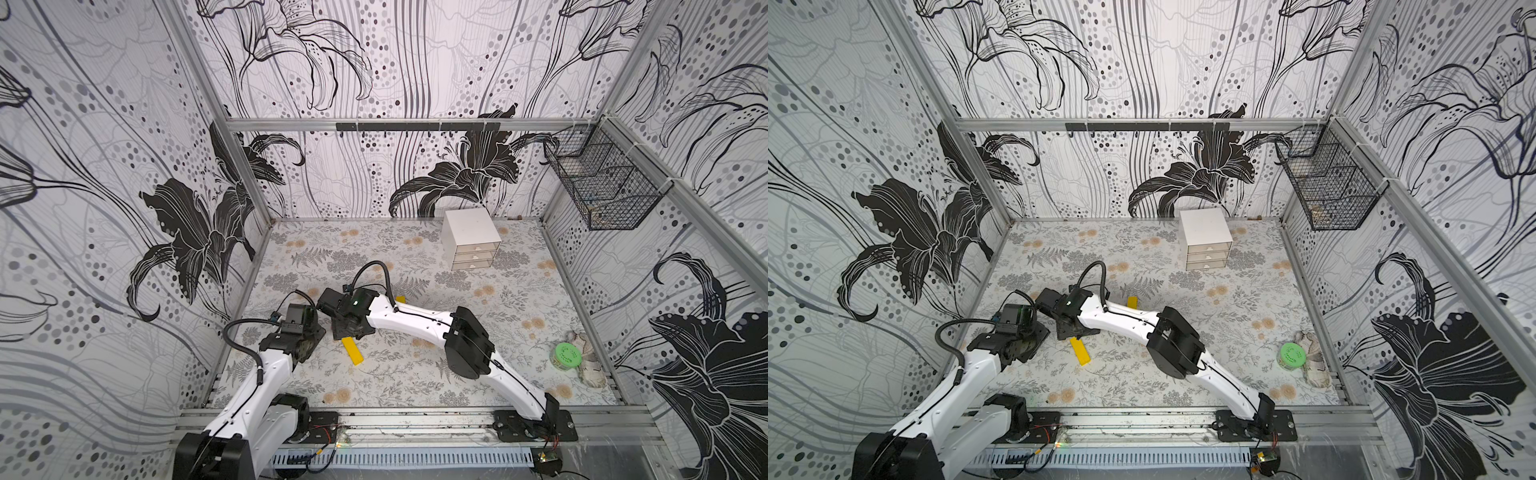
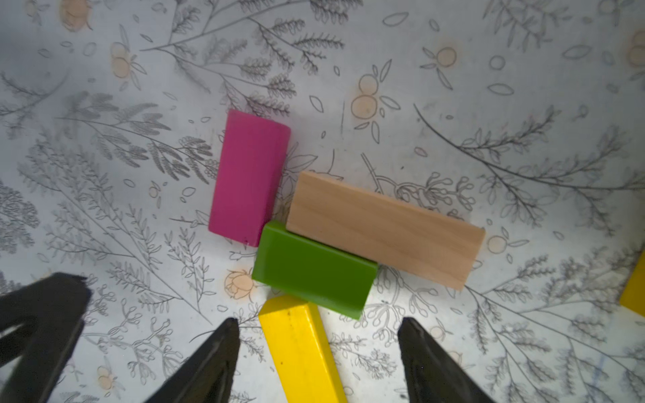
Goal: Assemble the letter h with building blocks
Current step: Pick up the building block from the center of the board.
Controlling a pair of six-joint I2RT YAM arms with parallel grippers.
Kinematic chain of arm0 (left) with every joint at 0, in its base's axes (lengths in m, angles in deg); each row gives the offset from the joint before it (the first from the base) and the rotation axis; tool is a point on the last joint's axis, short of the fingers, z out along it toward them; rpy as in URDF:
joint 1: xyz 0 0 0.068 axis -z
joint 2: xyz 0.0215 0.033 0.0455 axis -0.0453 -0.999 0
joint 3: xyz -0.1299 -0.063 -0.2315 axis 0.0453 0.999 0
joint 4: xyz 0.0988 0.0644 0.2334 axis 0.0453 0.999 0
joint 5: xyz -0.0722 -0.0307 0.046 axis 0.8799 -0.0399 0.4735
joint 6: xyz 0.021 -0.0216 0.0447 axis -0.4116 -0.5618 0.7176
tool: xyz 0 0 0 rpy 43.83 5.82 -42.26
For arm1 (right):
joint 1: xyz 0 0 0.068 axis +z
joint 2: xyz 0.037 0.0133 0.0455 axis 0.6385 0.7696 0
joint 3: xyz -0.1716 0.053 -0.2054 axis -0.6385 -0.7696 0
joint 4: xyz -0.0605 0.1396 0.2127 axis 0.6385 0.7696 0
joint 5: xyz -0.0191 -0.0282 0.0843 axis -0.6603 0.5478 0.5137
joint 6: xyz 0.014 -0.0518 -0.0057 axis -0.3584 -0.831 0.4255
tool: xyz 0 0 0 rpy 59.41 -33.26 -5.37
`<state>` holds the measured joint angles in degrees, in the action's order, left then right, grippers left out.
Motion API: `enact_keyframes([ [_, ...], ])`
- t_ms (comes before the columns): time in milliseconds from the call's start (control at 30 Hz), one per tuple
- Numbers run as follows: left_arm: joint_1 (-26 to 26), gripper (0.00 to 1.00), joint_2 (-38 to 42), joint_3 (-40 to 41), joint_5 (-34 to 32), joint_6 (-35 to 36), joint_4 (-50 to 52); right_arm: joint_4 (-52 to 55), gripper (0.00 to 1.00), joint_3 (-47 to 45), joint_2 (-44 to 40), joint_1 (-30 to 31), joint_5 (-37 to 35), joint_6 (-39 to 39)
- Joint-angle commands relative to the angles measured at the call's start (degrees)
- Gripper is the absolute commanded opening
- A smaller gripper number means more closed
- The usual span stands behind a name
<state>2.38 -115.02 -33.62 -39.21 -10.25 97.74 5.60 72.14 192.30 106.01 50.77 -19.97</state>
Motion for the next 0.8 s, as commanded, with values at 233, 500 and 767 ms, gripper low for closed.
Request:
enact_keyframes([
  [233, -0.2, 0.47, 0.9, 1.8, 0.7, 0.8, -2.3, 4.3, 0.75, 5.3, 6.3, 0.4, -0.2, 2.5],
  [500, -0.2, 0.47, 1.2, 1.8, 1.0, 1.5, -2.1, 10.1, 0.76, 18.0, 14.6, 0.3, -2.6, 1.7],
  [767, -0.2, 0.46, -0.1, 0.9, 1.6, 2.3, -2.1, 8.4, 0.77, 17.3, 15.6, -0.4, -4.3, 2.4],
])
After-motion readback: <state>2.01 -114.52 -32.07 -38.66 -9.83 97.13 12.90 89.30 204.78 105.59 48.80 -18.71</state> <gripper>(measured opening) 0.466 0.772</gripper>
